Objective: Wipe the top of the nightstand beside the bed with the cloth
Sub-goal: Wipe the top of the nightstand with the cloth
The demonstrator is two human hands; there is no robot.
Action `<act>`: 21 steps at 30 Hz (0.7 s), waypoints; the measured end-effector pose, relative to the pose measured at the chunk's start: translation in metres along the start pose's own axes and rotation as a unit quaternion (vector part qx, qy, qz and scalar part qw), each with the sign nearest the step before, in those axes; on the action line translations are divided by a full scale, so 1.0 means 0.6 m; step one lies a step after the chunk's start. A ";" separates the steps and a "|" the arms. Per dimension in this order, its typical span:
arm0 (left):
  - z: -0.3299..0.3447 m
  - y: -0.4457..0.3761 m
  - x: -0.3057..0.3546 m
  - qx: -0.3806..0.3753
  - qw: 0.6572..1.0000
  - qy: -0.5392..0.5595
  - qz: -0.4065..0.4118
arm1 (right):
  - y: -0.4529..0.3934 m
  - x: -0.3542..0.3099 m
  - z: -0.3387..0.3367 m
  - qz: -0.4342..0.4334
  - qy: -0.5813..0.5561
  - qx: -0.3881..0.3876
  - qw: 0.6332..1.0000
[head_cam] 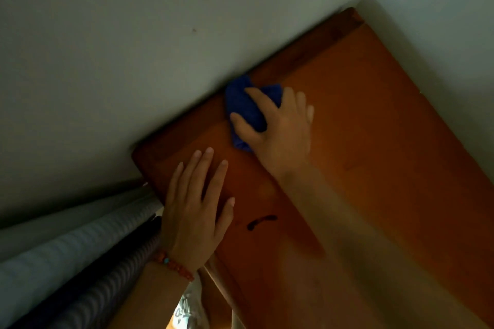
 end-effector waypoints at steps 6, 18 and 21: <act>0.007 0.000 -0.004 0.013 1.000 0.015 -0.001 | -0.034 0.043 -0.016 0.188 0.003 0.069 0.980; -0.012 0.023 -0.044 0.028 1.000 0.011 0.008 | 0.021 -0.052 0.025 0.160 -0.017 0.066 0.985; -0.025 0.039 -0.073 0.037 0.999 0.003 0.002 | 0.054 -0.106 0.044 0.032 -0.004 -0.001 0.999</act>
Point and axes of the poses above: each hand's wrist, its own y-axis away from the middle knuckle, its own z-axis out of the palm, x = y × z, the point moved 1 cm from there along -y, towards the middle knuckle, and after that the axes turned 1 degree about -z, right-handed, at the moved point
